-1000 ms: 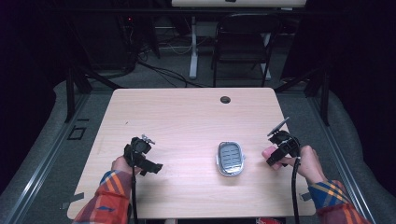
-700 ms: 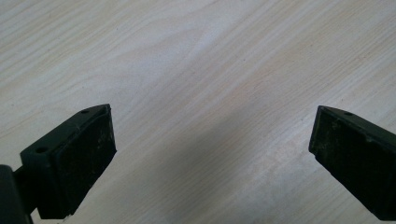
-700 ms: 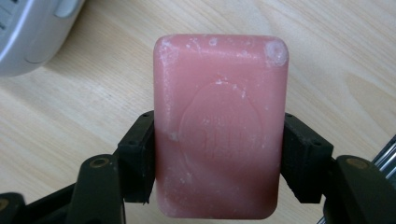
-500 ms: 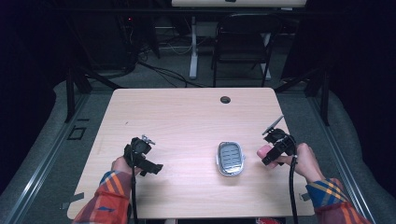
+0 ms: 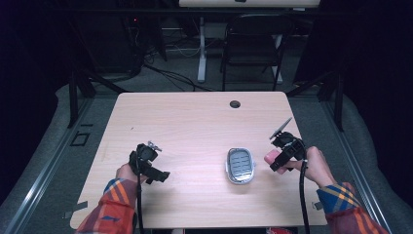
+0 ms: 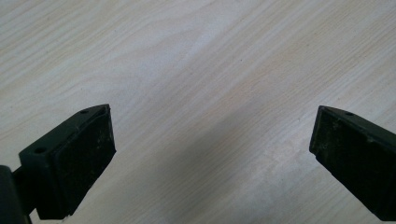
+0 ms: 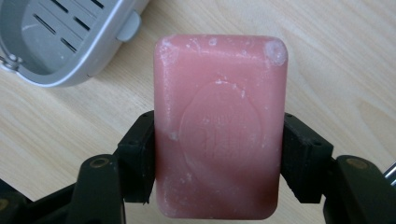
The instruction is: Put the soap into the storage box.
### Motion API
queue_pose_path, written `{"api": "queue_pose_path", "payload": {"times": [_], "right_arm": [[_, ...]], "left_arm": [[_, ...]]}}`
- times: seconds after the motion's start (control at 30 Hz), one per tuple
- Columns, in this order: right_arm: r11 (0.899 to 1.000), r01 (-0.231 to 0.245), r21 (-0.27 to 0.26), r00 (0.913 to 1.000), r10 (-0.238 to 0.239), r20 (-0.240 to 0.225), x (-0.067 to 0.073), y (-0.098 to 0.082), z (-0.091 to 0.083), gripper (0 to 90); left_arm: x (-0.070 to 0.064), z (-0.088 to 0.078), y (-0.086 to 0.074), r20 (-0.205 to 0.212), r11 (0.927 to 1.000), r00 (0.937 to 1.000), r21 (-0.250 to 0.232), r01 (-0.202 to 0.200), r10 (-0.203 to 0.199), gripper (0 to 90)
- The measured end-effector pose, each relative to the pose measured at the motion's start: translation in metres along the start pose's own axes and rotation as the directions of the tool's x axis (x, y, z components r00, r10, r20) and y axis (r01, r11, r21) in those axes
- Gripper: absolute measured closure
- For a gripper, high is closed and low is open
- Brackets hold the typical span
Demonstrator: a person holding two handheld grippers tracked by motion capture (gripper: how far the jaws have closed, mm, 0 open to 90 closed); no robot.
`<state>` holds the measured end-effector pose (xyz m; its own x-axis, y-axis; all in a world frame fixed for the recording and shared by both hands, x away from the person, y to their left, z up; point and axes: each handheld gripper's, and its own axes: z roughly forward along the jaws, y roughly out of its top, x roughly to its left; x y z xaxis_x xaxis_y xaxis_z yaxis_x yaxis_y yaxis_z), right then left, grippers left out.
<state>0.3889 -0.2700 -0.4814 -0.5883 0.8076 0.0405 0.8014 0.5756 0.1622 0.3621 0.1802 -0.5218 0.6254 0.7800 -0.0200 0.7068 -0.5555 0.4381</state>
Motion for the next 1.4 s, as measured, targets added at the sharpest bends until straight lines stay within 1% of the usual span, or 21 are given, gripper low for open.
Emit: {"api": "queue_pose_path", "payload": {"times": [0.1,0.13,0.2,0.27,0.33,0.37,0.43,0.47,0.5,0.57,0.63,0.7,0.73,0.77,0.8,0.83,0.87,0.9,0.97,1.1,1.4], "right_arm": [[1.000,0.002,-0.015,1.0000,-0.002,0.006,0.003,0.003,-0.003,37.0],[1.000,-0.002,-0.025,1.0000,0.002,-0.002,0.004,0.004,-0.003,37.0],[1.000,0.019,-0.007,0.9998,-0.019,0.005,0.005,0.008,-0.006,37.0],[1.000,0.017,-0.014,0.9998,-0.017,0.004,0.007,0.010,-0.007,37.0],[0.999,0.033,-0.001,0.9994,-0.033,0.007,0.008,0.013,-0.010,37.0],[1.000,0.031,-0.001,0.9995,-0.031,0.004,0.008,0.014,-0.011,37.0],[0.999,0.034,-0.009,0.9994,-0.034,0.005,0.010,0.016,-0.012,37.0],[0.999,0.043,0.004,0.9991,-0.043,0.005,0.011,0.017,-0.013,37.0],[0.999,0.039,-0.012,0.9992,-0.039,0.004,0.012,0.017,-0.013,37.0],[0.999,0.040,-0.015,0.9992,-0.040,0.001,0.013,0.019,-0.013,37.0],[0.998,0.057,0.001,0.9983,-0.057,0.007,0.014,0.021,-0.016,37.0],[0.998,0.060,0.000,0.9982,-0.060,0.001,0.015,0.022,-0.017,37.0],[0.999,0.050,-0.006,0.9987,-0.050,0.003,0.016,0.023,-0.017,37.0],[0.998,0.061,0.003,0.9981,-0.061,0.006,0.016,0.023,-0.018,37.0],[0.998,0.059,0.000,0.9982,-0.059,0.002,0.016,0.024,-0.019,37.0],[0.998,0.063,0.010,0.9980,-0.063,0.005,0.016,0.025,-0.020,37.0],[0.996,0.083,0.032,0.9965,-0.083,0.009,0.015,0.026,-0.022,37.0],[0.998,0.054,-0.007,0.9985,-0.054,0.003,0.017,0.025,-0.020,37.0],[0.997,0.074,0.012,0.9972,-0.074,0.011,0.017,0.027,-0.022,37.0],[0.997,0.075,0.004,0.9971,-0.075,0.008,0.020,0.030,-0.024,37.0],[0.995,0.103,0.005,0.9946,-0.103,0.005,0.029,0.037,-0.027,37.0]], "left_arm": [[0.000,0.000,0.000,0.000,1.0000,1.0000,-0.001,0.001,-0.001,0.0],[0.000,0.000,0.000,0.000,1.0000,1.0000,0.000,0.000,0.000,0.0],[0.000,0.000,0.000,0.000,1.0000,1.0000,0.001,-0.001,0.001,0.1],[0.000,0.000,0.000,0.001,1.0000,1.0000,-0.001,-0.002,0.002,0.1],[0.000,0.000,0.000,0.001,1.0000,1.0000,0.001,-0.003,0.003,0.0],[0.000,0.000,0.000,0.001,1.0000,1.0000,0.002,-0.004,0.004,0.1],[0.000,0.000,0.000,-0.001,1.0000,1.0000,0.005,-0.005,0.005,0.1],[0.000,0.000,0.000,-0.002,1.0000,1.0000,0.005,-0.006,0.006,0.1],[0.000,0.000,0.000,-0.002,1.0000,1.0000,0.004,-0.007,0.007,0.1],[0.000,0.000,0.000,-0.001,1.0000,1.0000,0.005,-0.008,0.008,0.1],[0.000,0.000,0.000,-0.001,1.0000,1.0000,0.004,-0.009,0.009,0.1],[0.000,0.000,0.000,-0.001,0.9999,1.0000,0.006,-0.009,0.009,0.1],[0.000,0.000,0.000,0.000,0.9999,1.0000,0.007,-0.009,0.009,0.1],[0.000,0.000,0.000,0.001,0.9999,1.0000,0.006,-0.009,0.009,0.1],[0.000,0.000,0.000,0.001,0.9999,0.9999,0.007,-0.010,0.010,0.1],[0.000,0.000,0.000,0.002,0.9999,0.9999,0.008,-0.012,0.012,0.1],[0.000,0.001,0.000,0.002,0.9999,0.9999,0.009,-0.012,0.012,0.1],[0.000,0.001,0.000,0.002,0.9999,0.9999,0.009,-0.013,0.013,0.1],[-0.001,0.001,0.000,0.001,0.9998,0.9999,0.011,-0.014,0.014,0.1],[-0.001,0.001,0.000,0.002,0.9999,0.9999,0.009,-0.013,0.013,0.1],[-0.001,0.001,0.000,0.005,0.9998,0.9998,0.009,-0.017,0.017,0.1]]}}
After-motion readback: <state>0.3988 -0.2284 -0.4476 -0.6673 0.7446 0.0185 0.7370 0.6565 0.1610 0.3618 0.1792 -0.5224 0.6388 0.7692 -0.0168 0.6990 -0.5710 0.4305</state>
